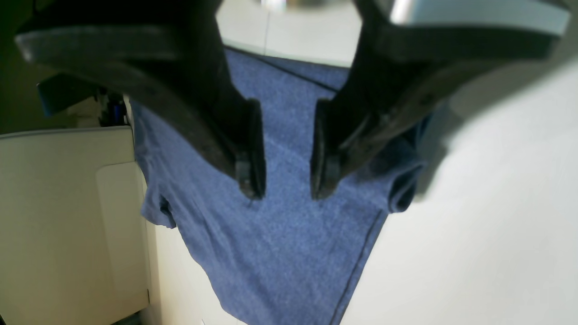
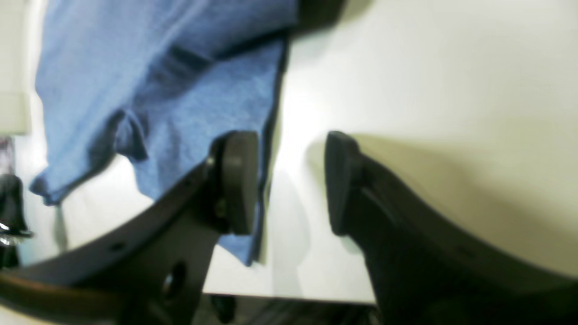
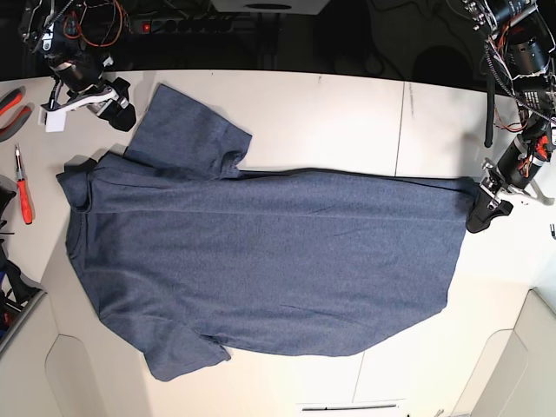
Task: Layout the t-shirt on the table in an organized manner, then fold the t-shirt properly
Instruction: 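Grasp the sleeve near the right gripper and pull it onto the shirt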
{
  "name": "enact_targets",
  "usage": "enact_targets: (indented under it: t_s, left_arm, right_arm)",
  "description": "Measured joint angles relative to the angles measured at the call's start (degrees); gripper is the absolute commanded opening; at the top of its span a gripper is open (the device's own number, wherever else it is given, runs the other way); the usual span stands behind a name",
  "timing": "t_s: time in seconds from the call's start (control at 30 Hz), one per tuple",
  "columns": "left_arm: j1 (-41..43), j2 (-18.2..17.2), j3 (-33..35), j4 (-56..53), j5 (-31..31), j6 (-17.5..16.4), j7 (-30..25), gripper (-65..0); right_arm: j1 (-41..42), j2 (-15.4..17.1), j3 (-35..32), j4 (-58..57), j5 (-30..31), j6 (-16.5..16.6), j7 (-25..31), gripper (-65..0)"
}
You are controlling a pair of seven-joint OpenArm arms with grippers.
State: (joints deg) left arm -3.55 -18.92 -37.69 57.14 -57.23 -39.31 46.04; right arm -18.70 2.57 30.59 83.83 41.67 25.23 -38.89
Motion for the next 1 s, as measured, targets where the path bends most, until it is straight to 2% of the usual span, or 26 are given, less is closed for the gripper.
enact_targets:
  t_s: [0.33,0.43,0.57,0.8,0.9,1.0]
  left_arm:
    - [-0.1,0.0,0.0,0.0,0.0,0.0,0.0,-43.8]
    - [-0.1,0.0,0.0,0.0,0.0,0.0,0.0,-43.8]
    - [-0.1,0.0,0.0,0.0,0.0,0.0,0.0,-43.8]
    - [-0.1,0.0,0.0,0.0,0.0,0.0,0.0,-43.8]
    - [-0.1,0.0,0.0,0.0,0.0,0.0,0.0,-43.8]
    - [-0.1,0.0,0.0,0.0,0.0,0.0,0.0,-43.8]
  right_arm:
    - [0.2,0.3,-6.0,-1.0,0.3,1.2,0.6,-41.4]
    - [0.2,0.3,-8.4,-1.0,-0.9,1.3,0.5,-49.2]
    - [0.1,0.1,-9.5,-1.2,-1.4,1.0,-0.1,-65.0]
    - [0.2,0.1,-9.5,-1.2,-0.3,1.2,-0.7,-65.0]
    - [0.1,0.1,-9.5,-0.7,1.1,3.9,-2.6,-65.0]
    - [-0.4,0.1,-9.5,1.6,2.2,4.2,-3.0,-65.0]
